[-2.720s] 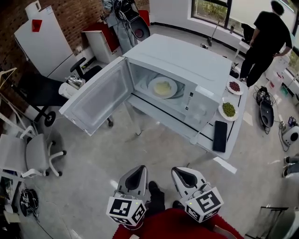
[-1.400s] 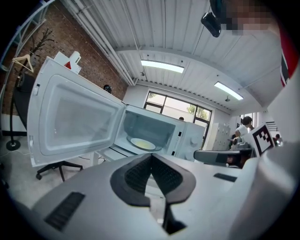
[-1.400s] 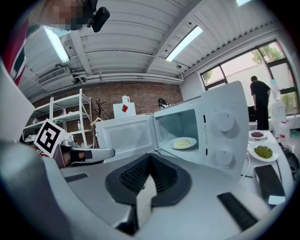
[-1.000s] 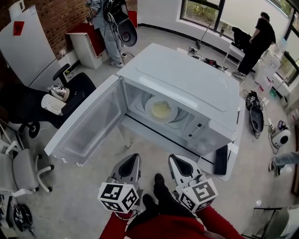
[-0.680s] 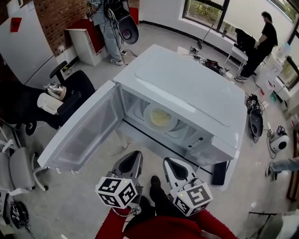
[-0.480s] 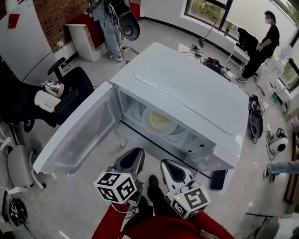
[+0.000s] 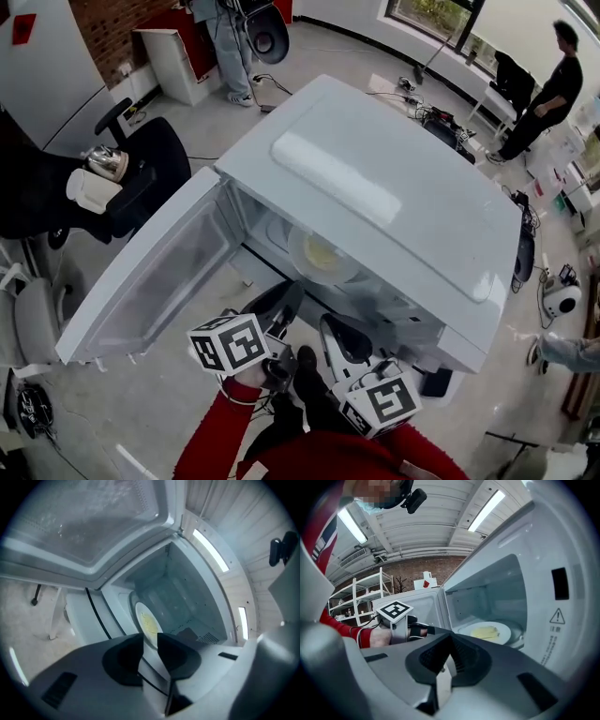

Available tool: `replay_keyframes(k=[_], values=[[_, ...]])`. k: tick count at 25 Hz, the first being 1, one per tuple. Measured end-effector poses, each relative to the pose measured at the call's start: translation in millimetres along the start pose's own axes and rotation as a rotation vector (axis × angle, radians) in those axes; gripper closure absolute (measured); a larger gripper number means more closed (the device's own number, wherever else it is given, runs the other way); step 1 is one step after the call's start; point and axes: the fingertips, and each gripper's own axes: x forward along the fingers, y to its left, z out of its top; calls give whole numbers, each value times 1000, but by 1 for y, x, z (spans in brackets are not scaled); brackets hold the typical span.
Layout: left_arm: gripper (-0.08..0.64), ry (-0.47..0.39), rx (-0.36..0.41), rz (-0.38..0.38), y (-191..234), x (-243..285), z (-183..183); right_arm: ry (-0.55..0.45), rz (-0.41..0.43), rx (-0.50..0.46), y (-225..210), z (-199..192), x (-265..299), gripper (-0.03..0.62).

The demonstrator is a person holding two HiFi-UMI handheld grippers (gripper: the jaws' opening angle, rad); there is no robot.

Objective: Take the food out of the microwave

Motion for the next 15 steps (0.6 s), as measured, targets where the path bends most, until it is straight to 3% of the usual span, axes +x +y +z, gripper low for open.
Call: replay_keyframes(k=[7, 15], values=[[459, 27, -236, -41, 13, 18, 2, -7, 21, -12, -3, 13, 15, 581], [457, 55, -372, -58, 14, 33, 2, 2, 30, 8, -9, 18, 21, 581]])
